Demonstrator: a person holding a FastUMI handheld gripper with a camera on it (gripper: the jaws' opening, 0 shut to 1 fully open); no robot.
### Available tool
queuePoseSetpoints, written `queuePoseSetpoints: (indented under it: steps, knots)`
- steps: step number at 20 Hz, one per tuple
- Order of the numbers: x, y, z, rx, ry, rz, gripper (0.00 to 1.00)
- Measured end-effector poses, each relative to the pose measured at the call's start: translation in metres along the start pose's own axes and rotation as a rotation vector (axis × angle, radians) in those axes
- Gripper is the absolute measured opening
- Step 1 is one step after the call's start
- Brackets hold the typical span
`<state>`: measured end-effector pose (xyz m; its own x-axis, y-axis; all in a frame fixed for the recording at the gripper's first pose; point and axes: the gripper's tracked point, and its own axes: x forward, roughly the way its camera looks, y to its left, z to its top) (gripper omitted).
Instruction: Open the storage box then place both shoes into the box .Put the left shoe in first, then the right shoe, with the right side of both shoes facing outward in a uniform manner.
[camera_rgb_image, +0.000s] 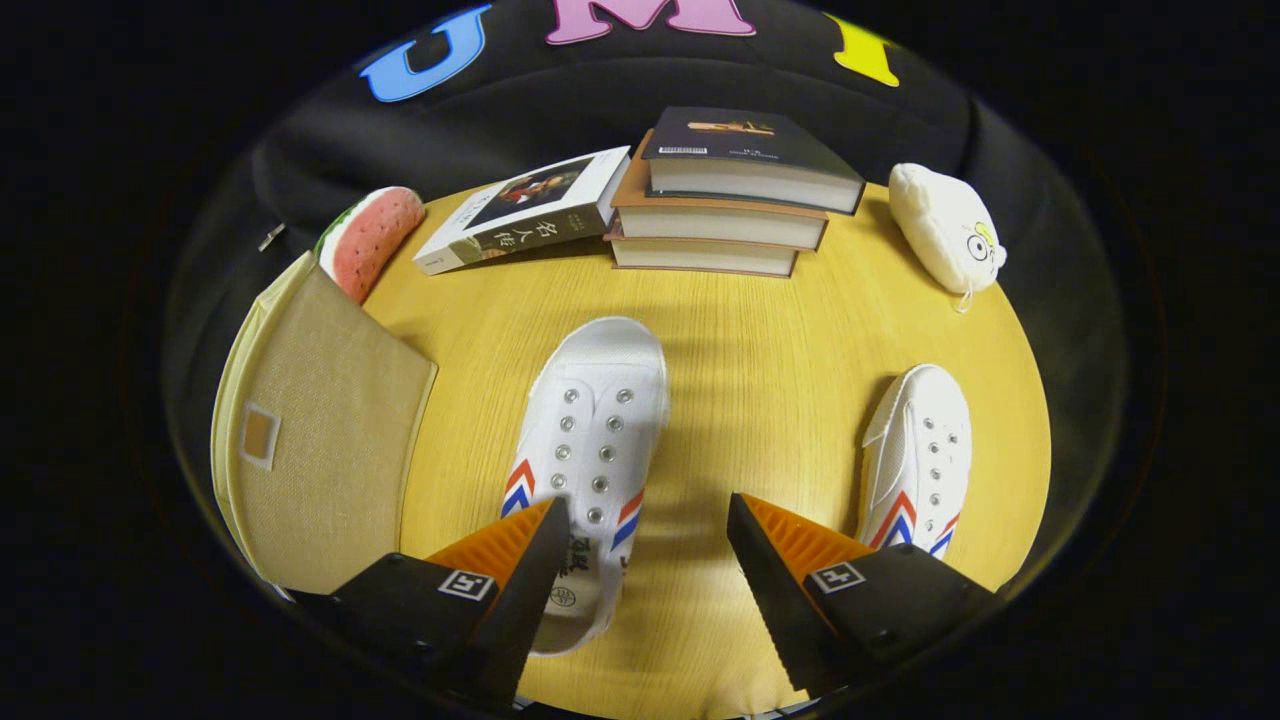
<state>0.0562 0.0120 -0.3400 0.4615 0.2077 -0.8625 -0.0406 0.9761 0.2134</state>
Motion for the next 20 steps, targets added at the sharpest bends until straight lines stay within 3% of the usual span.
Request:
queuePoseSetpoints:
  steps: [4, 6, 10, 14, 15, 20]
  knots:
    - [0.014, 0.010, -0.001, 0.063, 0.058, 0.080, 0.83]
    - [0.016, 0.021, -0.002, 0.125, 0.085, 0.135, 0.67]
    - [0.014, 0.022, -0.001, 0.148, 0.108, 0.162, 0.37]
    - [0.034, 0.022, -0.007, 0.165, 0.128, 0.156, 0.24]
    - [0.018, 0.017, -0.003, 0.158, 0.123, 0.162, 0.11]
    - [0.016, 0.019, -0.001, 0.178, 0.133, 0.187, 0.06]
